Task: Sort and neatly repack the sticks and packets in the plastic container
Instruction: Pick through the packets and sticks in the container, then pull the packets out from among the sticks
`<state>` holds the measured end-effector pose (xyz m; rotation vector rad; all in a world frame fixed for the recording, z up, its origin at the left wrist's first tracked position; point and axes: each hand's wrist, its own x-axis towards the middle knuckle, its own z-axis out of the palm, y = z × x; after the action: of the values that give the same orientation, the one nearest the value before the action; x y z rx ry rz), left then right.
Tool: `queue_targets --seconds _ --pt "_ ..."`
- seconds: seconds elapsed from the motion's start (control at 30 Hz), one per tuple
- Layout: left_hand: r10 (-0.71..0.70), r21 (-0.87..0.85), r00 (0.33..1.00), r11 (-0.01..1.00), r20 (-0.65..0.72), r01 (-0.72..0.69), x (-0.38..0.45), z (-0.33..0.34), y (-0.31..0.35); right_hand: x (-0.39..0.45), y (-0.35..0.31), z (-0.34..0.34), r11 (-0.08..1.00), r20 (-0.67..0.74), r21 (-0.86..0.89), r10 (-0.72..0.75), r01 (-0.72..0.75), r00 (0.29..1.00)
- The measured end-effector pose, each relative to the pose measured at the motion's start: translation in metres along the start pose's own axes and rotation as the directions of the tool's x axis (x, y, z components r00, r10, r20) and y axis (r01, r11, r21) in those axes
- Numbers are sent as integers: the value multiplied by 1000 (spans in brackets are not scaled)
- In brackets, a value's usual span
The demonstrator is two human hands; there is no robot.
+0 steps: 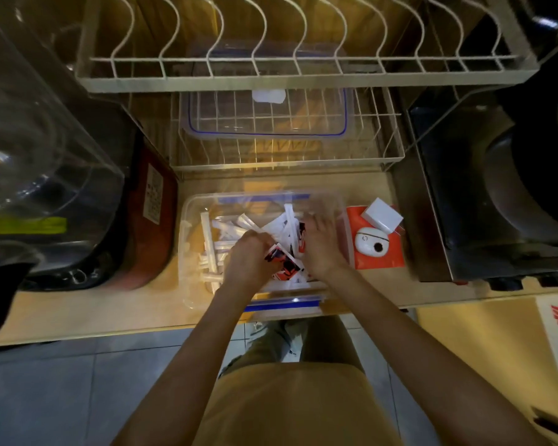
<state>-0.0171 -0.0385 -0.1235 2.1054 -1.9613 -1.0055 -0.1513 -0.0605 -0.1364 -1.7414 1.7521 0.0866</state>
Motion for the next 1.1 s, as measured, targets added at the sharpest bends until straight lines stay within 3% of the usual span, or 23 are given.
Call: queue_targets --seconds 0.07,0.2,0.3,0.47,0.53,0.63,0.7,0.8,0.87,0.97,1.1 --pt "28 6 999 1000 -26 -27 0 4 0 3 0 -1 999 36 -38 1 0 999" --pt "16 -24 999 1000 -35 -17 2 7 -4 -4 -4 -10 986 -34 -160 -47 41 998" --pt "17 -26 999 999 -44 -18 2 7 -3 -7 -5 -14 952 -83 -287 -135 106 987" --pt "41 28 997 999 -73 -39 -2 5 -1 -18 -3 -25 906 -165 -348 -311 239 936" --pt "47 -94 996 994 -71 -54 -3 1 -2 -24 -1 -35 944 -172 -192 -302 269 938" --pt "14 -340 999 940 -29 -22 -4 -8 -3 -35 -4 -56 953 -171 214 -180 215 969" --pt "-70 -567 997 821 14 65 -4 -14 -5 -41 -7 -65 841 -199 515 -70 166 977" --pt "-161 -880 970 413 184 235 -9 -22 -7 -49 -13 -66 568 -174 813 30 127 984" --pt "-138 -934 952 197 274 297 -13 -27 -6 -51 -17 -57 465 -135 880 59 92 989" --pt "-147 -941 938 83 314 328 -17 -30 -4 -51 -21 -40 374 -134 924 109 85 985" --pt "-126 -941 933 -14 336 337 -21 -28 -4 -47 -23 -25 506 -259 849 152 150 954"
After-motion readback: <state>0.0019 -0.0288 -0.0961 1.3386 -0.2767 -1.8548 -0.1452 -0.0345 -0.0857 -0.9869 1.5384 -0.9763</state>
